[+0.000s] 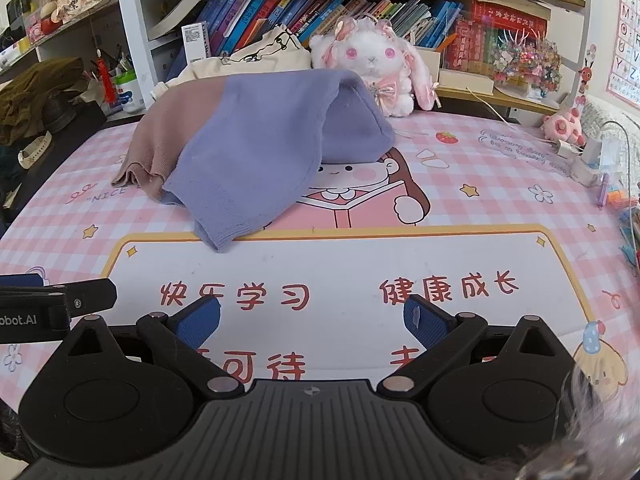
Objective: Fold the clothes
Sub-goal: 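Move both grippers toward the crumpled lavender-and-mauve sweater, then grasp the lavender sweater edge with the left gripper while the right gripper grasps nearby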
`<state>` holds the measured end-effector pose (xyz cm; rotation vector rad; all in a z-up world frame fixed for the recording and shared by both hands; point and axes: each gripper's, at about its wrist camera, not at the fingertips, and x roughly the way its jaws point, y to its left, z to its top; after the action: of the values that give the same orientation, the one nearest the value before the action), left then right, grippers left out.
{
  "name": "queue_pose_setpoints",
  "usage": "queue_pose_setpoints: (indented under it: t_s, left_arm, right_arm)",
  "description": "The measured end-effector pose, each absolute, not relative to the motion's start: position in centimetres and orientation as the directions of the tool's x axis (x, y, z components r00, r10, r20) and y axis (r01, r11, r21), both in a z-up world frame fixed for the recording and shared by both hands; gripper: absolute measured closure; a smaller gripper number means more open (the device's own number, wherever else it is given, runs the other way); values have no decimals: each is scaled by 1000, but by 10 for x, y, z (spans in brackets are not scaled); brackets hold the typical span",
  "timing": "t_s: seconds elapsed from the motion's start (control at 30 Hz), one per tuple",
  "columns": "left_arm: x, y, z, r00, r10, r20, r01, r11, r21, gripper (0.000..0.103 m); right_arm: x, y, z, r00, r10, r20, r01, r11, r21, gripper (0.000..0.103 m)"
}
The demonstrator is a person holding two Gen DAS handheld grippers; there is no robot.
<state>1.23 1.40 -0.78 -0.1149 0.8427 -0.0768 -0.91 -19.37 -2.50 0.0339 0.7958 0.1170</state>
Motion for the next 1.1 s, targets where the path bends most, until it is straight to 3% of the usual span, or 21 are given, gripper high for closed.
queue_pose_setpoints:
  t_s: [0.53, 0.9, 1.1]
  left_arm:
    - [23, 7, -13, 654, -109, -749, -11, 988, -154, 0]
    - [39, -14, -24, 626, -25, -780, -107, 987, -118, 0]
    - [43, -29, -23, 645, -41, -763, -139, 976, -170, 0]
  right_arm:
    - [10, -204, -32, 663, 166, -730, -127, 986, 109, 3]
    - [36, -227, -40, 634, 207, -745, -172, 977, 125, 3]
    - [53, -247, -45, 618, 243, -748, -202, 968, 148, 4]
